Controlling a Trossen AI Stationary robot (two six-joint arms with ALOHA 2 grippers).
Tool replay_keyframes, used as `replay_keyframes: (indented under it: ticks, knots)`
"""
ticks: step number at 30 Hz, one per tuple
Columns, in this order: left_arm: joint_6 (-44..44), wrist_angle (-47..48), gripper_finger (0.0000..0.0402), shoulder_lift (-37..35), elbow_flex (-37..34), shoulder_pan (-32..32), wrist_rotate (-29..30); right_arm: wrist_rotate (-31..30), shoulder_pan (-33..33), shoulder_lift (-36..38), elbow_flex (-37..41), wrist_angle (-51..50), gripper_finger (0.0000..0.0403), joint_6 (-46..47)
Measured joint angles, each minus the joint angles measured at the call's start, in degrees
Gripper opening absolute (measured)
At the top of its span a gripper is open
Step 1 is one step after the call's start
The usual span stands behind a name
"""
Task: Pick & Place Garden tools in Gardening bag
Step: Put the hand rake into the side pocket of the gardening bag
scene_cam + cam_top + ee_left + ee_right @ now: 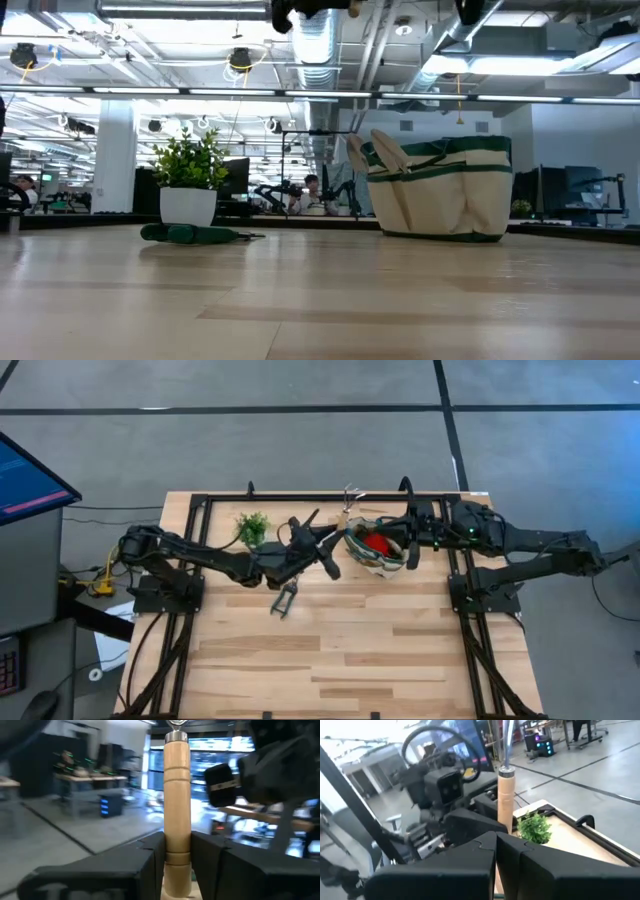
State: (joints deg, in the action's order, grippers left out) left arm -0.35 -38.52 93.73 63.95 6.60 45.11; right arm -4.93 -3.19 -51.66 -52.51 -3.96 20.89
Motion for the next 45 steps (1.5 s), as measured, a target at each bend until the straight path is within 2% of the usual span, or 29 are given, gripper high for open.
replay_keyframes:
  ticks: [3, 6, 14, 19, 22, 27, 33, 36, 40, 45]
  knots:
    - [3.12, 0.19, 0.006, 1.33, 1.41, 0.71, 6.14, -0.02, -0.81, 0.9, 0.0, 0.34, 0.0, 1.58]
    - [3.49, 0.19, 0.006, 2.52, 1.98, 1.03, 8.75, -0.02, -1.11, 0.69, 0.0, 0.89, 0.0, 1.69]
    - [3.55, 0.26, 0.006, 4.86, 3.78, 1.06, 9.6, 0.0, -0.57, -3.86, -0.02, 10.75, 0.0, 1.69]
    - [3.57, 0.56, 0.006, 4.79, 3.79, 1.06, 9.57, -0.01, -1.4, -5.72, -0.02, 12.41, 0.0007, 1.69]
    - [3.55, 1.07, 0.006, 4.68, 3.82, 1.04, 9.57, -0.02, -1.91, -6.4, -0.02, 13.73, 0.0033, 1.67]
    - [3.53, 1.29, 0.006, 4.68, 3.82, 1.06, 9.57, -0.04, -2.94, -8.24, -0.02, 15.0, 0.0102, 2.2]
    - [3.51, 1.71, 0.006, 4.68, 3.82, 1.06, 9.55, 0.39, -3.42, -11.98, -0.02, 22.38, 0.0193, 4.49]
    - [3.04, 1.59, 0.006, 4.63, 3.82, 1.04, 9.73, 0.46, -3.8, -13.52, -0.02, 26.25, 0.0225, 4.67]
    - [2.92, 2.55, 0.006, 4.5, 3.84, 1.0, 9.68, -0.74, -4.8, -14.59, -0.02, 28.42, 0.0238, 4.67]
    - [2.83, 3.55, 0.006, 4.53, 3.84, 1.08, 9.22, -1.15, -6.86, -15.23, -0.79, 26.72, 0.0227, 4.64]
